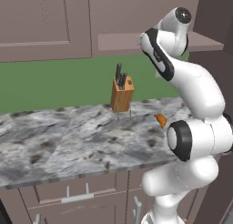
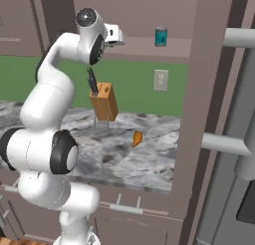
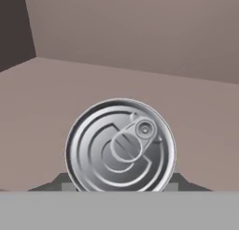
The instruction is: Restock the canned food cabinet by taking the new fresh canned food from the counter and placing it in the cabinet. Then, take the old canned food from the cabinet and place it on the counter.
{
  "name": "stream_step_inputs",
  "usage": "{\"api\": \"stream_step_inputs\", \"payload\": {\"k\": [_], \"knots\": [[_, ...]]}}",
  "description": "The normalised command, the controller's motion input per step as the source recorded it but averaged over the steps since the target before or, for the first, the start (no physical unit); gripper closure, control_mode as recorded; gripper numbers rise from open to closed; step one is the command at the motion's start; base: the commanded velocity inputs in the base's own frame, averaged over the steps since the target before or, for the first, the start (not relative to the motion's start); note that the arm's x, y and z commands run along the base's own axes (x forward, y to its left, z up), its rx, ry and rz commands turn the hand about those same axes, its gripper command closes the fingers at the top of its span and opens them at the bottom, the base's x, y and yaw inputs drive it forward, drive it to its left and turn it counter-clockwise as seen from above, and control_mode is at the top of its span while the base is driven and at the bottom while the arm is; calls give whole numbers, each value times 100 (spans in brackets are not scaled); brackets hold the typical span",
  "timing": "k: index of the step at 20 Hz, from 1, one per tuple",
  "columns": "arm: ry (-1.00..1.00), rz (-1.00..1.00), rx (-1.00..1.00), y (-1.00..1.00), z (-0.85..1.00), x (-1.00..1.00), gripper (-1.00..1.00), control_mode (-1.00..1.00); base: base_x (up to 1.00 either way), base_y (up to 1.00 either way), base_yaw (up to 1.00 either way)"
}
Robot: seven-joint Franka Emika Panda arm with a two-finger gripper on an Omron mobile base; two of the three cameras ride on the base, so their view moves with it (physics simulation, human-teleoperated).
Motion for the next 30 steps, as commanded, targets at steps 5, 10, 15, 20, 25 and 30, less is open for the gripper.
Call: {"api": "stream_step_inputs", "payload": {"k": [5, 10, 15, 20, 25, 30], "knots": [[0, 0, 0, 0, -29, 100, -100, -100, 0, 0, 0], [0, 0, 0, 0, -3, 48, -100, -100, 0, 0, 0], [-1, -2, 0, 0, 0, 1, -100, -100, 0, 0, 0], [-13, -7, 0, 1, 2, -19, -100, -100, 0, 0, 0], [-28, -23, 0, -3, 22, -99, -100, -100, 0, 0, 0], [-14, -33, 7, -41, 40, -88, -100, -100, 0, 0, 0]]}}
